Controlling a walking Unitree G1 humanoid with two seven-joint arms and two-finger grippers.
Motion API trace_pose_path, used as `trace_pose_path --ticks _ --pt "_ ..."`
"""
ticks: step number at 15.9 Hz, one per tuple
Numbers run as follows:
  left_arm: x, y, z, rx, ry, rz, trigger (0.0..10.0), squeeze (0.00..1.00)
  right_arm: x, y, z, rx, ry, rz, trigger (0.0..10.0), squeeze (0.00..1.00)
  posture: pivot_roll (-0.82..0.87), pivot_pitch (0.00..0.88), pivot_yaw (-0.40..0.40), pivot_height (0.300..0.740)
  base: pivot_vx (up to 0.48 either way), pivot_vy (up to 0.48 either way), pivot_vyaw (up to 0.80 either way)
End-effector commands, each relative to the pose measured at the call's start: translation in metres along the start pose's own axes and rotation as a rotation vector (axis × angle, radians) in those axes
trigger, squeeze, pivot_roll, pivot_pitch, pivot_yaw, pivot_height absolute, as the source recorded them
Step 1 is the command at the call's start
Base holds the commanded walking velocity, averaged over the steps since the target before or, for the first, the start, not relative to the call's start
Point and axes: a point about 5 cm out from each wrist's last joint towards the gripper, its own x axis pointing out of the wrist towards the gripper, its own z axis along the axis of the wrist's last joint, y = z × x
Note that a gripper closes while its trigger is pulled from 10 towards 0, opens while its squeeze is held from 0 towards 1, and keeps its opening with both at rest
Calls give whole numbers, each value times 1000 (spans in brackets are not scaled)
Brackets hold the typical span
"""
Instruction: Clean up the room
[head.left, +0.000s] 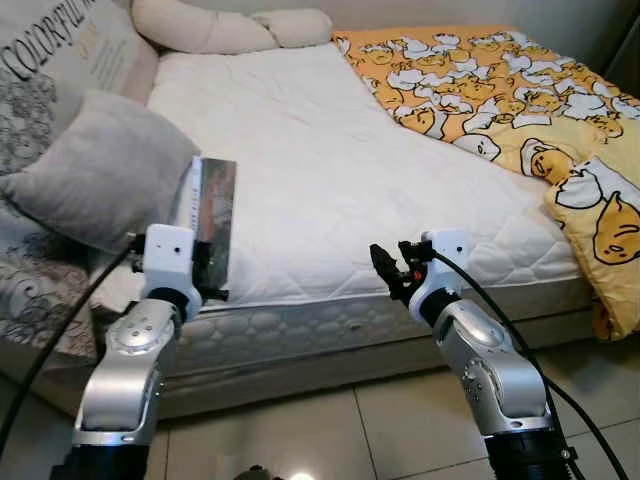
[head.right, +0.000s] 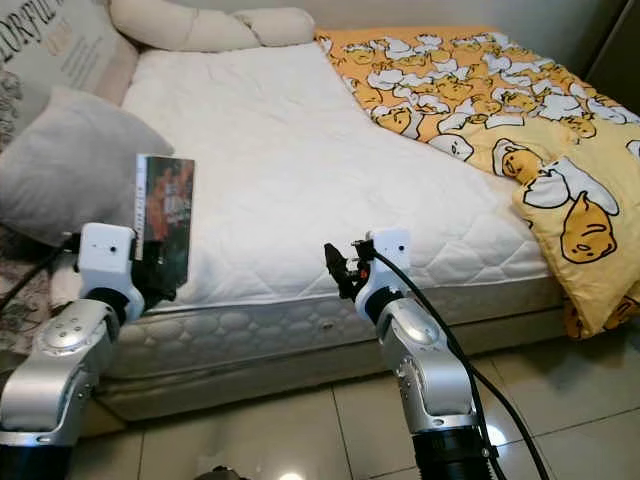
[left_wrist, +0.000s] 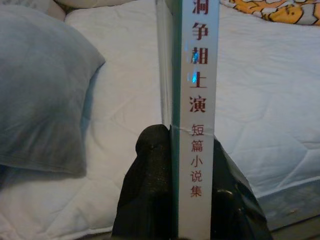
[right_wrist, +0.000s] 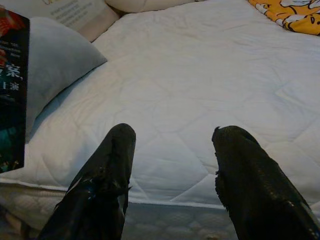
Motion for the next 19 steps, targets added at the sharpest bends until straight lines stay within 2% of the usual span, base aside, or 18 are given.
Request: trace_pose_path --ticks 1,7,10,12,19 --pt "3 -2 14 3 -64 -6 10000 0 0 -4 1 -5 6 -11 10000 0 -85 0 23 740 0 0 0" --pt "7 0 16 2 -67 -3 10000 0 5 0 4 -52 7 14 10000 0 -91 0 31 740 251 0 0" --pt "8 1 17 2 -70 -2 10000 0 6 3 2 -68 17 28 10000 0 -88 0 34 740 333 0 671" --pt "8 1 17 4 -69 1 10000 0 6 2 1 -34 15 7 10000 0 -88 0 34 740 334 0 400" --pt "9 2 16 6 -65 -1 10000 0 6 -1 1 -47 20 9 10000 0 -90 0 38 740 334 0 0"
